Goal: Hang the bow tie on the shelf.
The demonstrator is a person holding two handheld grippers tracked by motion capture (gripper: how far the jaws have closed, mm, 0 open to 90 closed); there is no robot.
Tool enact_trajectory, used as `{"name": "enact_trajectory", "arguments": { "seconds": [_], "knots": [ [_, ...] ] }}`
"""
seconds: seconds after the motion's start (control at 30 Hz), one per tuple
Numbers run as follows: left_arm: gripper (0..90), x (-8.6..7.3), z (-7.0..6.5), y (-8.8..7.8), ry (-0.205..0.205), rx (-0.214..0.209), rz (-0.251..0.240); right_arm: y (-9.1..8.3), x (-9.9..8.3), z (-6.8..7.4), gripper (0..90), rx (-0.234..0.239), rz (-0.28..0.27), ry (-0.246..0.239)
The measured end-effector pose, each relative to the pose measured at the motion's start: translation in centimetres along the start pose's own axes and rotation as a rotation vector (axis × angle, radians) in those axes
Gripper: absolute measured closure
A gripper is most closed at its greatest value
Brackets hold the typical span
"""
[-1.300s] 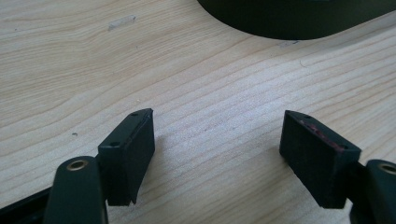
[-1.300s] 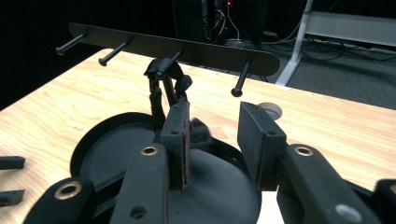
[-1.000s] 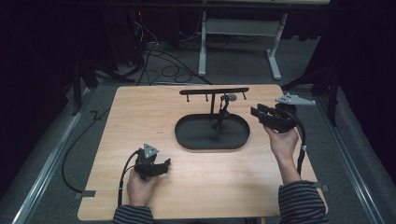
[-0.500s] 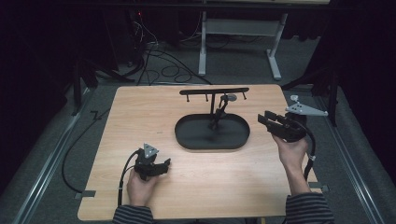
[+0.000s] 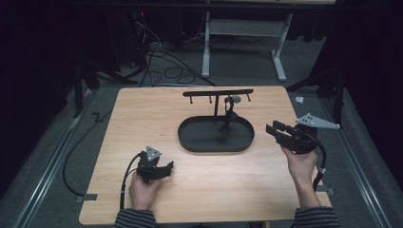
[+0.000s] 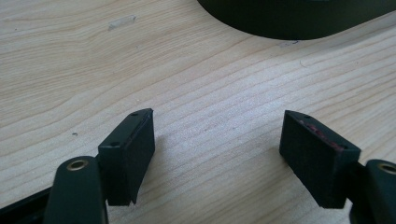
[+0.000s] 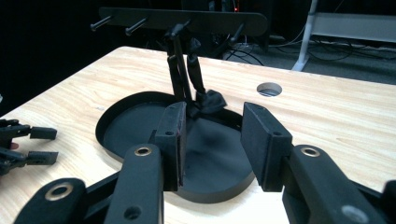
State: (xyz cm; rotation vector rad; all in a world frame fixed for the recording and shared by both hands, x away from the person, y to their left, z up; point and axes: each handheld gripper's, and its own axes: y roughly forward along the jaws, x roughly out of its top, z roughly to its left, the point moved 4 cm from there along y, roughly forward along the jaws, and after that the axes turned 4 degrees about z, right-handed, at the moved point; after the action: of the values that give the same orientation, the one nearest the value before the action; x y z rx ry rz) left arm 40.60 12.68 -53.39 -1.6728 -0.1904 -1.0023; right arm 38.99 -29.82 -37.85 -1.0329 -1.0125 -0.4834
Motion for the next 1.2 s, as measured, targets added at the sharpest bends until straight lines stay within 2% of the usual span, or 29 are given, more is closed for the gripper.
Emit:
{"name": "enact_trajectory", "arguments": {
  "seconds": [0.23, 0.4, 0.67, 1.2],
  "knots": [
    [27.1, 0.0, 0.0, 0.0, -0.002, -0.001, -0.001, -0.3, -1.3, 0.5, 62.2, 0.013, -0.002, -0.002],
    [27.1, 0.0, 0.0, 0.0, -0.002, -0.001, -0.002, -0.6, -1.8, 0.8, 62.2, 0.002, -0.002, -0.015],
    [27.0, 0.0, 0.0, 0.0, 0.0, 0.0, 0.0, -0.6, -3.3, 1.4, 62.2, 0.026, 0.005, -0.009],
    [27.1, 0.0, 0.0, 0.0, 0.0, 0.0, 0.0, -0.4, -5.0, 2.3, 62.6, 0.05, 0.019, -0.009]
  ]
}}
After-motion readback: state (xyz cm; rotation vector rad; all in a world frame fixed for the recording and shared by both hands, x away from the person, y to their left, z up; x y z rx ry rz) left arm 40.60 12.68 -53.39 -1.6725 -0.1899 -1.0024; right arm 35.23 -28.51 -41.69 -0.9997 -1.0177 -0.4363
